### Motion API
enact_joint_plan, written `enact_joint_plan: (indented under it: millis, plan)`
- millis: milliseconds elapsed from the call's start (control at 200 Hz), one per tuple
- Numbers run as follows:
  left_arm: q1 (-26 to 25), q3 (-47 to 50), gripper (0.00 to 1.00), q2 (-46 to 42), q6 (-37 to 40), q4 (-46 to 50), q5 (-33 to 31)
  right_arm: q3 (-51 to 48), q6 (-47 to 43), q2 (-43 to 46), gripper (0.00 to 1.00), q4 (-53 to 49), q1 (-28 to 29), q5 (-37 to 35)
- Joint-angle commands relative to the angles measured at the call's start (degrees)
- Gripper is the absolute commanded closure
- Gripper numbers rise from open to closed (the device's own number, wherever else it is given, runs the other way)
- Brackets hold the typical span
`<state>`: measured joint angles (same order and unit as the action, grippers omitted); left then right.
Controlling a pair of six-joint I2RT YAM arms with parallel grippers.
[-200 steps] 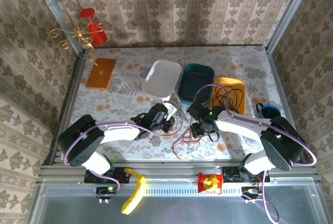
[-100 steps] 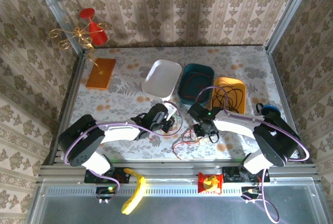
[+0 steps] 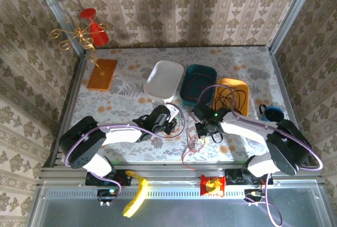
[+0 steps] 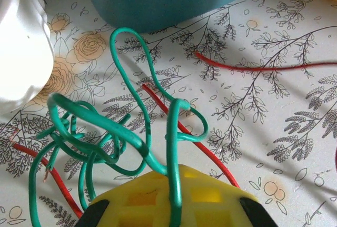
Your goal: Untangle the cables
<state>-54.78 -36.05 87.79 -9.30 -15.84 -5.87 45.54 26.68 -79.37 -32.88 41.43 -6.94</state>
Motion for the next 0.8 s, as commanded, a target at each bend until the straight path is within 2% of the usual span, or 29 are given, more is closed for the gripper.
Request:
enact_joint_plan:
  millis: [0,220,325,420,620,795]
  plan:
    - [-0.4,-0.4,1.00,0.7,-0.6,0.0,-0.8,4.1,-2.1,5.5,1.00,0.7,0.0,-3.7]
    - [-0.5,-0.3,1.00,0.5,-0.7,-0.1,-1.0,12.0,-4.6,10.3,1.00,-1.5,-1.0,-8.9]
    - [-0.4,-0.2,1.00,0.3,-0.7,0.1,-1.1,17.3,-6.3,10.8,1.00,-3.3,-3.6,-11.1]
    - [-0.5,-0.2,1.00,0.2,-0.7,0.1,-1.1,22.1,-6.8,9.6,1.00,-4.4,-7.7,-12.2]
    - [-0.5,-0.1,1.00,-0.2,-0.8,0.1,-1.2,27.6,-8.3,4.6,1.00,-0.4,-13.6,-13.5]
    - [-0.4,0.0,1.00,-0.4,-0.9,0.3,-1.6,30.3,-6.9,0.0,1.00,1.9,-17.5,-10.2]
